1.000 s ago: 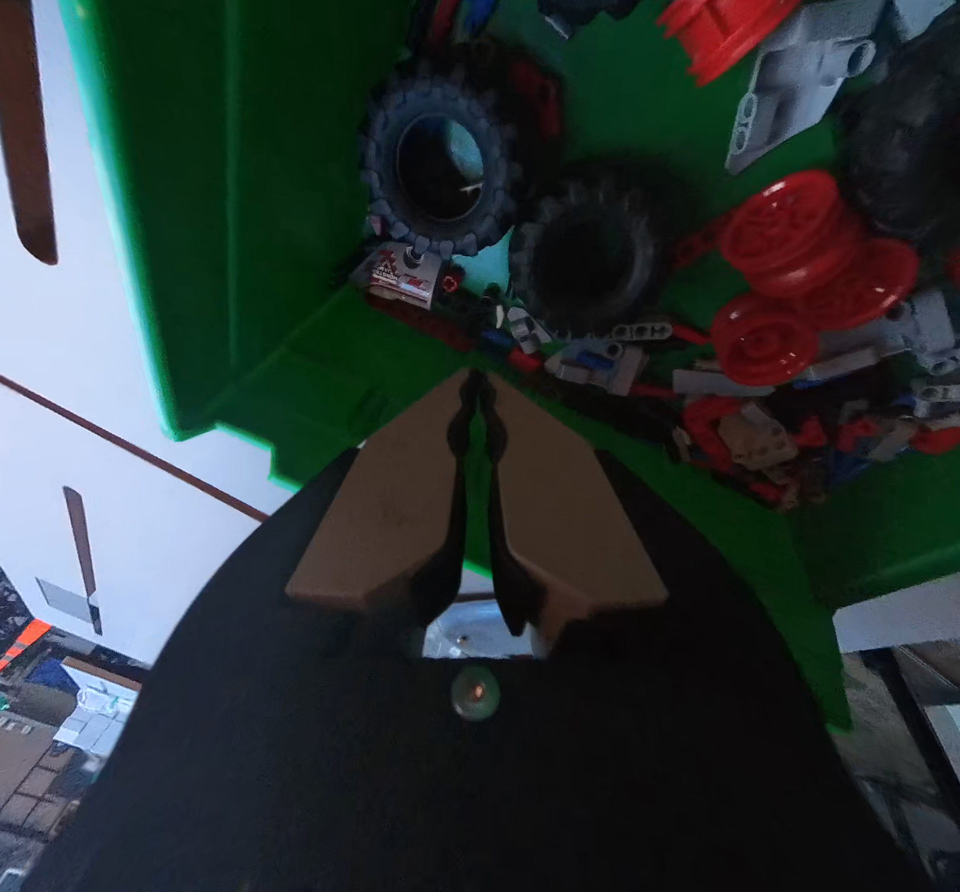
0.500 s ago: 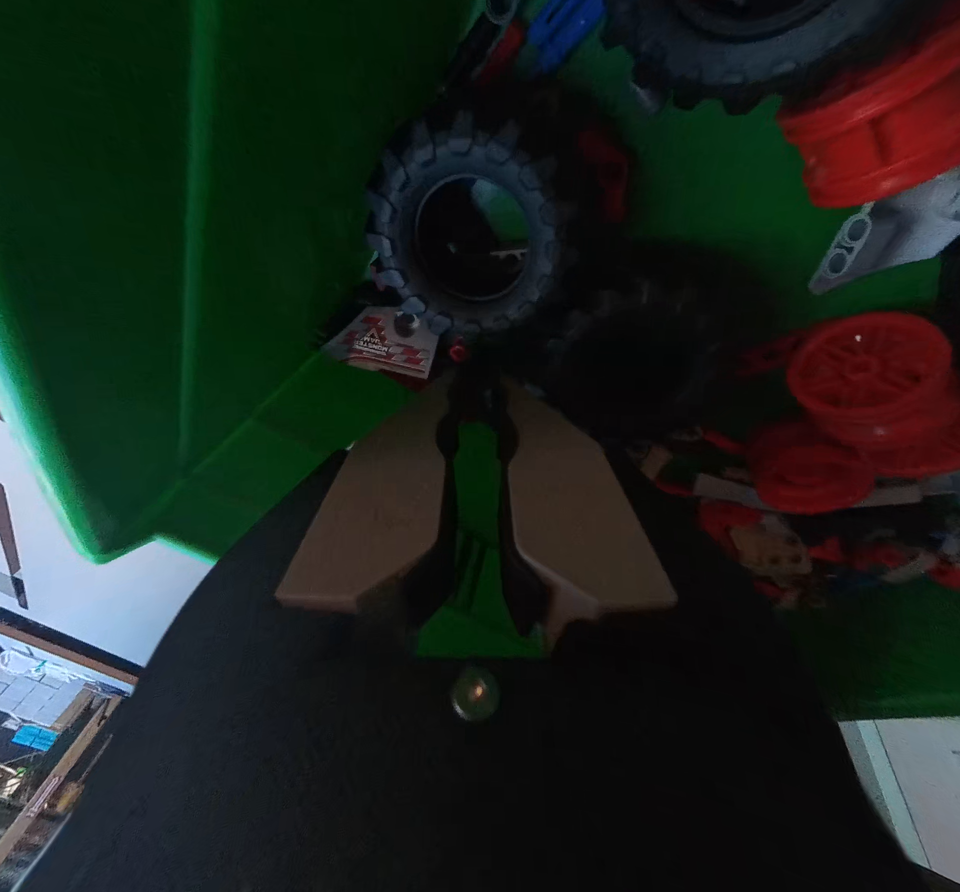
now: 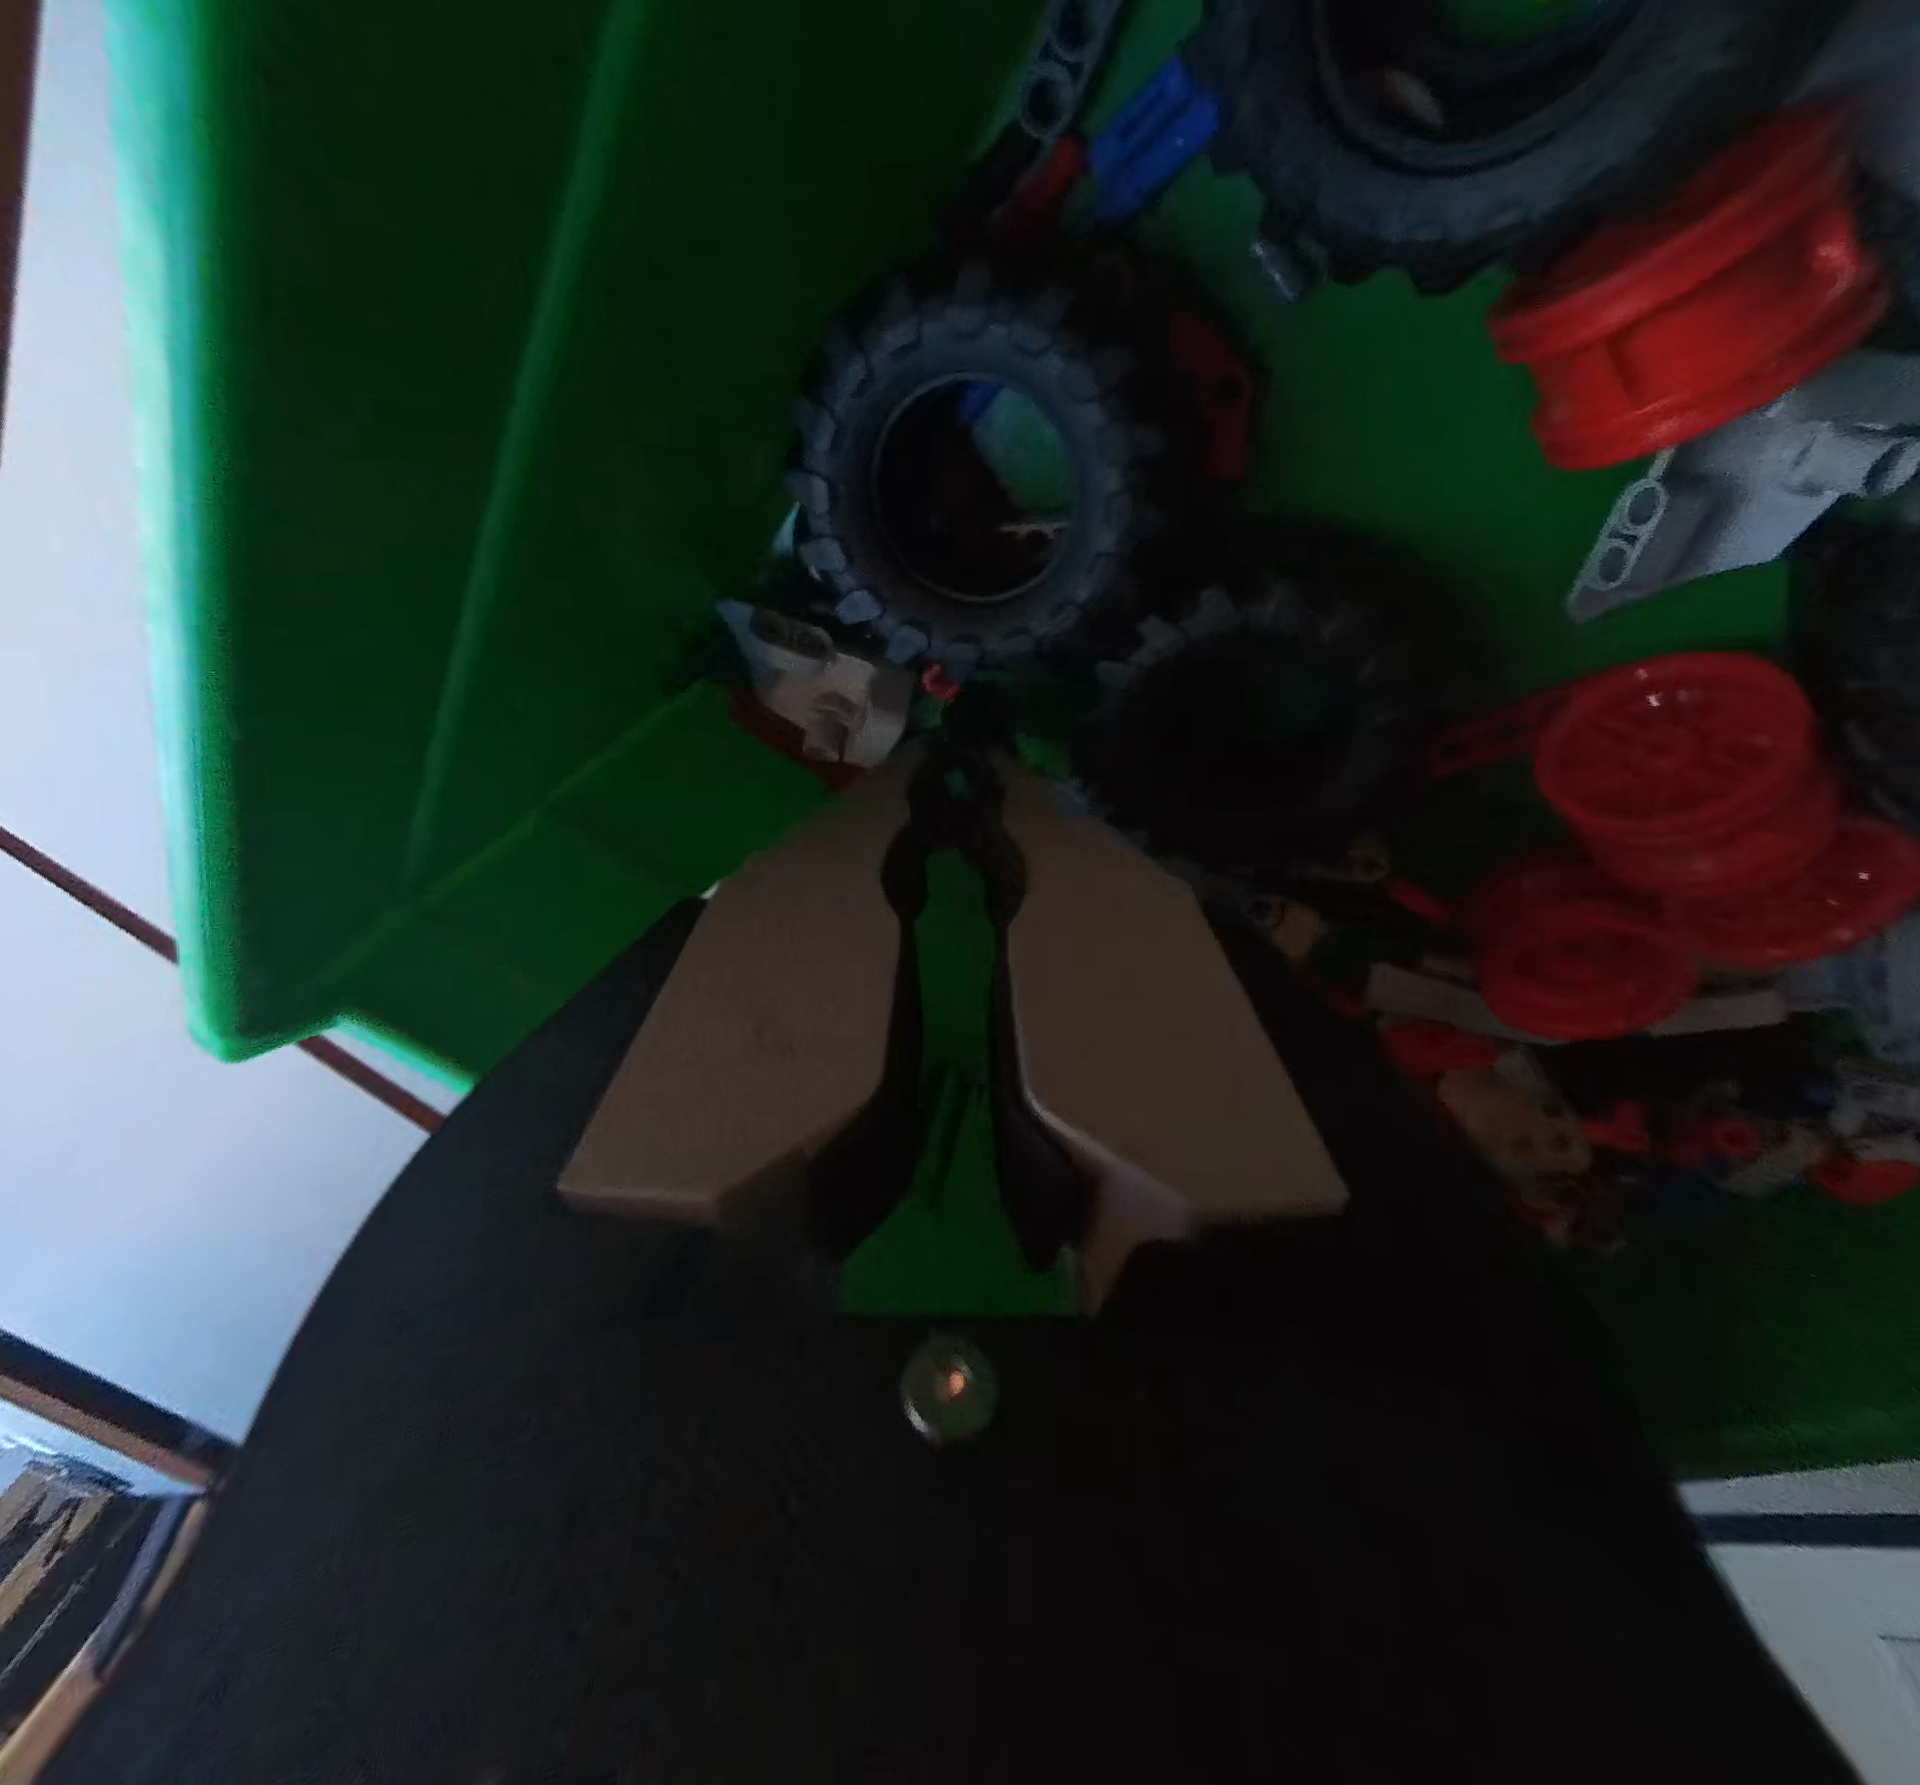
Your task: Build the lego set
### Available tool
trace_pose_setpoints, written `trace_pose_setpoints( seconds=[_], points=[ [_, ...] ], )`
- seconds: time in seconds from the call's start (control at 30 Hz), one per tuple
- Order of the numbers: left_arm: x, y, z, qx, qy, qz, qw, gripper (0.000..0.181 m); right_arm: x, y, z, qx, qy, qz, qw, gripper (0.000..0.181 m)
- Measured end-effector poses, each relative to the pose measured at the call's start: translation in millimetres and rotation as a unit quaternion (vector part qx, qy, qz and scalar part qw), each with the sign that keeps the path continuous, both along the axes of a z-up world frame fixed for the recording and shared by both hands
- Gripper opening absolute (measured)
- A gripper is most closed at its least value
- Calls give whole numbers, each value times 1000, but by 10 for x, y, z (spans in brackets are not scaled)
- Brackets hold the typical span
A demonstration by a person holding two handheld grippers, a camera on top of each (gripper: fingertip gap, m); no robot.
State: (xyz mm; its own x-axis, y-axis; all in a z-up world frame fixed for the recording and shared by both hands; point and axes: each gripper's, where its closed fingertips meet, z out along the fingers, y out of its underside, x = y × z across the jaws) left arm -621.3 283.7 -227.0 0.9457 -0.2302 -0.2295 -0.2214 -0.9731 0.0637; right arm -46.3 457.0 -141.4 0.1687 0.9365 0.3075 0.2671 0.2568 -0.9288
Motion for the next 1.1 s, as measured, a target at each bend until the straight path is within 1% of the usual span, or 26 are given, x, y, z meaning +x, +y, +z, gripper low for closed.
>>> trace_pose_setpoints(
  seconds=[0.07, 0.13, 0.3, 0.63, 0.8, 0.9, 1.1],
  points=[
    [23, -31, -36, -7, -16, 13, 1000, 6, 1, -1, -7, -1, -2, 0, 1000, 28],
    [34, -60, -47, -17, -13, 18, 1000, 8, 9, 2, 7, 2, 0, -2, 1000, 27],
    [21, -67, -60, -21, 15, -4, 1000, 9, 25, 17, 41, -2, 9, -4, 1000, 27],
    [48, -110, -89, -39, 67, -42, 996, 4, 15, -39, 86, 6, 14, 4, 1000, 27],
    [129, -174, -80, -31, 58, -50, 997, 4, 6, -66, 98, 5, 17, 10, 1000, 27],
    [169, -185, 8, -12, 55, -54, 997, 4, -1, -80, 97, 6, 17, 12, 1000, 27],
    [176, -145, 321, 42, 59, -53, 996, 3, 11, -79, 127, 6, 23, 11, 1000, 26]
  ],
)
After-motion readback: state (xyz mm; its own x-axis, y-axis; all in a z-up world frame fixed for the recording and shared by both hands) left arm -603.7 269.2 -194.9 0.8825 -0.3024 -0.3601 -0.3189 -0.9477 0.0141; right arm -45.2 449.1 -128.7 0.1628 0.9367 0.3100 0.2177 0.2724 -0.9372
